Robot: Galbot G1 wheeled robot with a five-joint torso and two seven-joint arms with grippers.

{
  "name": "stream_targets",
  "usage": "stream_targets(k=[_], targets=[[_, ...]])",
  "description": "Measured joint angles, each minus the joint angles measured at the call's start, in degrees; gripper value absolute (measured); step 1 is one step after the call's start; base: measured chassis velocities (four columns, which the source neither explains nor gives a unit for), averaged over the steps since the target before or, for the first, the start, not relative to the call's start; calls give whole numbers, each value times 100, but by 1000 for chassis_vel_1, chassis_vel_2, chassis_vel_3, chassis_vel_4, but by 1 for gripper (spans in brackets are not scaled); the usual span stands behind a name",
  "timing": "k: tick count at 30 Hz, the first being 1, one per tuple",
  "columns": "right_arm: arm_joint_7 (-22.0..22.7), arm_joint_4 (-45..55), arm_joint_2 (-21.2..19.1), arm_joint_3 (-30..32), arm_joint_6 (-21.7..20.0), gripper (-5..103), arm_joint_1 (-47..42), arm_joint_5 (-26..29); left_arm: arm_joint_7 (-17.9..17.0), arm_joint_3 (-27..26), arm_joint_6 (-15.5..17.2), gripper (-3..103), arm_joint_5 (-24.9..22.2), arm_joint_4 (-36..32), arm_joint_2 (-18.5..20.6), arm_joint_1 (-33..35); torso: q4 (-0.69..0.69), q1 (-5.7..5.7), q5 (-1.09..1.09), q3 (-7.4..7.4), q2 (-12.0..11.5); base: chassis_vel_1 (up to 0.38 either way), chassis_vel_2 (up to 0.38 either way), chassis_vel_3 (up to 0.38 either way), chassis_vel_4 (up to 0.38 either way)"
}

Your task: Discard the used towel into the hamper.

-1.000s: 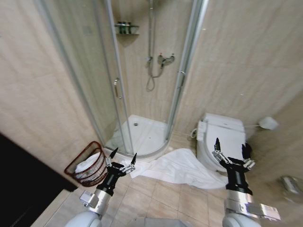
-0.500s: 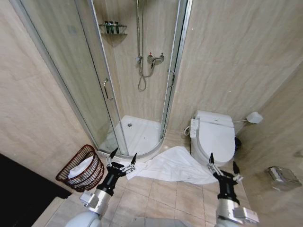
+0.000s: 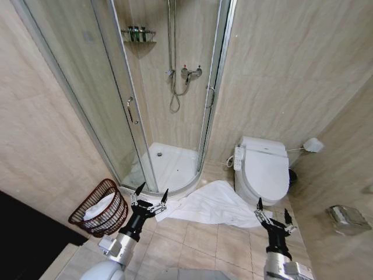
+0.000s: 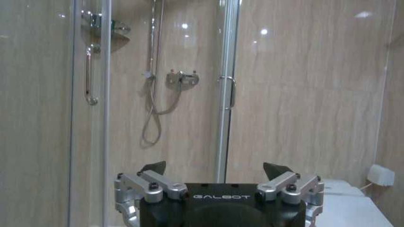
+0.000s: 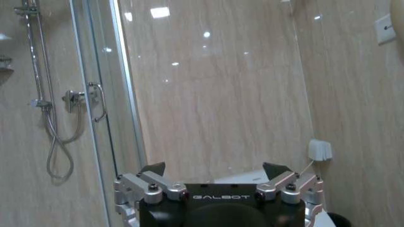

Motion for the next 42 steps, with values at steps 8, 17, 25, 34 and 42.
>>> stream_targets(k=[8, 17, 25, 34, 42], targets=[[-12, -26, -3, 4, 76, 100, -17, -10, 0, 0, 0, 100, 0, 0, 0, 0, 0, 2, 0, 1, -1, -114, 125, 121, -121], [-40, -48, -3, -1, 78, 100, 2, -24, 0, 0, 0, 100, 0, 0, 0, 0, 1, 2, -2, 0, -1, -125, 137, 142, -132], [-88, -112, -3, 21, 95, 100, 20, -22, 0, 0, 0, 100, 0, 0, 0, 0, 0, 0, 0, 1, -1, -116, 115, 97, -120], [-432, -167, -3, 32, 329, 100, 49, 140, 0, 0, 0, 100, 0, 0, 0, 0, 1, 2, -2, 1, -1, -120, 130, 130, -123], [-478, -326, -3, 83, 257, 100, 97, 238, 0, 0, 0, 100, 0, 0, 0, 0, -3, 2, -1, 1, -2, -57, 44, 26, -27]])
